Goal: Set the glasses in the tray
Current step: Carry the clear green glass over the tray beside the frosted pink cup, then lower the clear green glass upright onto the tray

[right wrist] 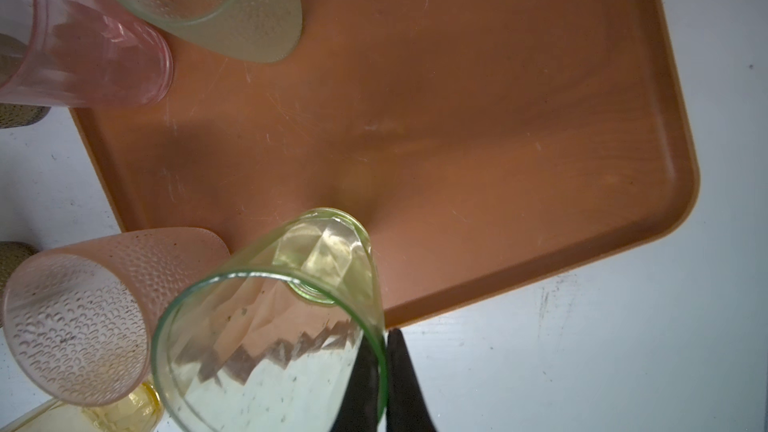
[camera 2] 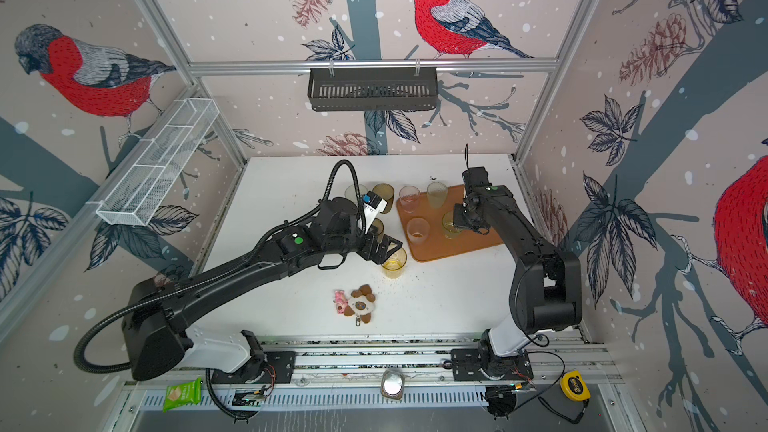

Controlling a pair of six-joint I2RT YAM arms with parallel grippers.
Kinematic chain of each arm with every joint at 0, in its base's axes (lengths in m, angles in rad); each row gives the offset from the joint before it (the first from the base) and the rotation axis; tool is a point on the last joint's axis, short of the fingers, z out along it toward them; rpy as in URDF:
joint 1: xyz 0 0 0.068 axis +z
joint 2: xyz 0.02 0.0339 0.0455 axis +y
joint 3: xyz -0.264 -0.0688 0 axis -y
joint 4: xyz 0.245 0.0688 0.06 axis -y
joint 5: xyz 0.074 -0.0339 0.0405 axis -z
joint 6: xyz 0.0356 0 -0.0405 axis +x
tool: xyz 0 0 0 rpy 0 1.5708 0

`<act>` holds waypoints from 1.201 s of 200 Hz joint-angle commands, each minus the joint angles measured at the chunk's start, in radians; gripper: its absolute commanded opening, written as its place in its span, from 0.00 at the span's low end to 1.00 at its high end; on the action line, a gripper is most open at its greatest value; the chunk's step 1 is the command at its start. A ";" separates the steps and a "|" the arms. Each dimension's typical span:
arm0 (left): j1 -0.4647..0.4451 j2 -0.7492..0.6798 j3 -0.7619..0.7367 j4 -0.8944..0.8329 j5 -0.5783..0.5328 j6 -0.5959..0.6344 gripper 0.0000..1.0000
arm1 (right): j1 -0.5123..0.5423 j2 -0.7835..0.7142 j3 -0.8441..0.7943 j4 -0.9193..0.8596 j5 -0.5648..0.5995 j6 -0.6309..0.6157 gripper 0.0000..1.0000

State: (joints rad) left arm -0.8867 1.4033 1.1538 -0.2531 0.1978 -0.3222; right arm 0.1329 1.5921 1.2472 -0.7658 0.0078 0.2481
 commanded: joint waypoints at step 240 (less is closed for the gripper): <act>-0.038 0.100 0.081 0.043 -0.012 0.041 0.98 | 0.025 0.125 0.015 0.087 -0.040 -0.008 0.03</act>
State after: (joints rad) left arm -0.9260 1.5089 1.2362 -0.2428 0.1860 -0.2893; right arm 0.1562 1.7149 1.2598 -0.6949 -0.0273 0.2333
